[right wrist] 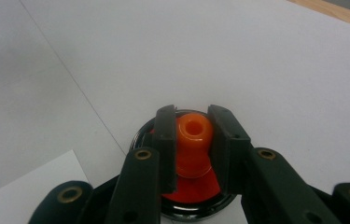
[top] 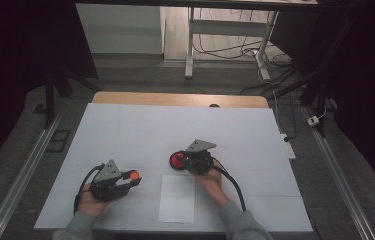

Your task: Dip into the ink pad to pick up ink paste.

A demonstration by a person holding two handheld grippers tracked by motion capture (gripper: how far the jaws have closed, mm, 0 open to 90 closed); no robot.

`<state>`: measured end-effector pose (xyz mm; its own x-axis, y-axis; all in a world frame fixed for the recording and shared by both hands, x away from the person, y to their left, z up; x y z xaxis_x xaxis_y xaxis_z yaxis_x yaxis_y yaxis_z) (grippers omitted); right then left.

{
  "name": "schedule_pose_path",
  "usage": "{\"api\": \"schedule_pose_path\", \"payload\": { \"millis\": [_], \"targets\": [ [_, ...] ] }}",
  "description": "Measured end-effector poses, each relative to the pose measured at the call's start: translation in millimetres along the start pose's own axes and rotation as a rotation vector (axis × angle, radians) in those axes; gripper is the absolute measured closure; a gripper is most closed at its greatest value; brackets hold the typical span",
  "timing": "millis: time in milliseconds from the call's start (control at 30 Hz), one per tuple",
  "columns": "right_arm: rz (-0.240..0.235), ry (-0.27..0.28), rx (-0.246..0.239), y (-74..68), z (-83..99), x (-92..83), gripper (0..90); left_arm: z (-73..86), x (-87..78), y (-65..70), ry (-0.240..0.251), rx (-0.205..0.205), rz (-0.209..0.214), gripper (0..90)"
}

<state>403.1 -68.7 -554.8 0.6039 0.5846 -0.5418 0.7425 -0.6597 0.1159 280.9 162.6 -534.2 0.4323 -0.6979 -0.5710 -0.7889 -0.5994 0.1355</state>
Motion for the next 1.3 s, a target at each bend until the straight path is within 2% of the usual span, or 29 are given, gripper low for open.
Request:
{"api": "schedule_pose_path", "payload": {
  "millis": [367, 800, 833, 900, 933, 1067, 1300],
  "targets": [
    [-0.006, 0.020, 0.013, 0.8, 1.6, 0.2, 73.0, 0.0, -0.4, -0.5, 0.001, -0.001, -0.002, 64.5],
    [-0.005, 0.017, 0.015, 1.3, 0.3, 0.3, 72.8, 0.1, -0.1, -0.9, -0.001, 0.001, -0.002, 64.5],
    [-0.007, 0.031, 0.015, 2.2, -1.4, -1.3, 72.8, -0.1, -0.4, -1.0, 0.002, 0.000, -0.001, 64.5],
    [-0.022, 0.067, 0.053, 3.4, -6.8, -5.2, 72.8, 0.0, -1.1, -1.5, 0.005, -0.001, -0.003, 64.5],
    [-0.020, 0.074, 0.051, 4.0, -9.6, -7.9, 72.8, 0.0, -1.2, -1.7, 0.006, -0.003, -0.003, 64.5],
    [-0.020, 0.094, 0.052, 4.5, -15.1, -13.9, 72.8, 0.1, -1.0, -2.2, 0.004, -0.003, -0.002, 64.6],
    [-0.031, 0.100, 0.060, 4.9, -18.6, -20.5, 72.8, 0.1, -1.9, -2.2, 0.007, -0.003, -0.004, 64.5]
  ]
}}
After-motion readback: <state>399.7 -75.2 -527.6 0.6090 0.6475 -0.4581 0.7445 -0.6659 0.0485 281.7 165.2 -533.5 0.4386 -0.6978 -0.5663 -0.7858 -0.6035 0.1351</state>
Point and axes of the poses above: each handheld gripper's, and its own axes: x roughly forward along the jaws, z roughly out of its underside, y roughly to its right, the point moved 5 cm from there along x, roughly forward along the jaws, and after that the axes turned 8 degrees about z, right-handed, at the moved point
